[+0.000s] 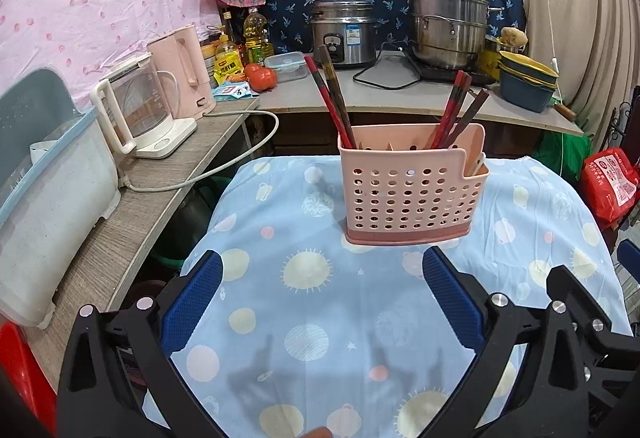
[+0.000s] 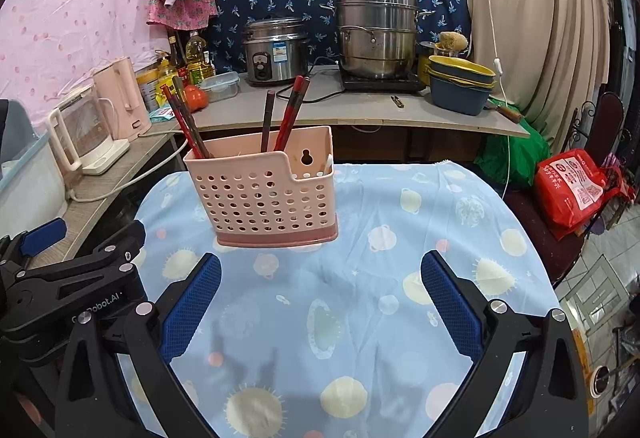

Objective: Organize utensils

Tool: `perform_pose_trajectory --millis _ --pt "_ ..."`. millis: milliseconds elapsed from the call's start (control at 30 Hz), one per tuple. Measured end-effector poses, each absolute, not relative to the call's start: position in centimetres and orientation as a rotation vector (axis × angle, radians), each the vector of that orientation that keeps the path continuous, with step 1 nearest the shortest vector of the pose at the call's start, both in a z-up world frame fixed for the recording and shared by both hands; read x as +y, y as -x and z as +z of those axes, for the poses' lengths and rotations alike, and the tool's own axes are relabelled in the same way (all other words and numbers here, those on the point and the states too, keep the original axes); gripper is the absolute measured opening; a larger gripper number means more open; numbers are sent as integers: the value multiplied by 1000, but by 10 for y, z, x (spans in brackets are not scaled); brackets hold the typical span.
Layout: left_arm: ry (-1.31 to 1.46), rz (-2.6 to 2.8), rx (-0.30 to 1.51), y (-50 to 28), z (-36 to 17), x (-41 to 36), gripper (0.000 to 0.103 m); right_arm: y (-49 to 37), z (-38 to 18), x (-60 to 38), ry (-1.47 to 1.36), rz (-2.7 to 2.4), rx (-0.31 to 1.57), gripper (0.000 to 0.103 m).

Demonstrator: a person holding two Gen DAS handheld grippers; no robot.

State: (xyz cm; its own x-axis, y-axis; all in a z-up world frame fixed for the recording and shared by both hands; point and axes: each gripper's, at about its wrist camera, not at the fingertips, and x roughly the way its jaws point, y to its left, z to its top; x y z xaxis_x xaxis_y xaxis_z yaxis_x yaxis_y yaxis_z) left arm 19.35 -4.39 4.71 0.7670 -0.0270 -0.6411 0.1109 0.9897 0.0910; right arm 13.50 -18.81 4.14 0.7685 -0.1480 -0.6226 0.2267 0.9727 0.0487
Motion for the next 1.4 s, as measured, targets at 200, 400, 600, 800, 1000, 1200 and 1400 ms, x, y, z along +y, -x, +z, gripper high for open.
perform_pose_trajectory --millis 200,400,600,800,1000,1200,1400 --pt "-120 -70 704 -195 45 -41 96 -135 41 -187 -117 -203 665 97" --pt "-120 -66 712 -195 42 -42 96 -136 40 -187 -119 -202 673 97" --pt "-113 -63 726 -197 39 -41 96 -137 38 -185 -113 -204 679 97" --pt "-117 -63 737 -199 37 -42 96 -139 36 -185 -109 -207 685 97" --pt "-119 -69 747 -201 34 -42 96 -139 34 -186 -110 -207 689 97" --pt "-119 -59 742 -200 32 -42 96 -139 34 -186 -111 -208 689 97" --pt "-99 -55 758 -201 30 -40 96 -140 33 -186 -105 -208 691 97"
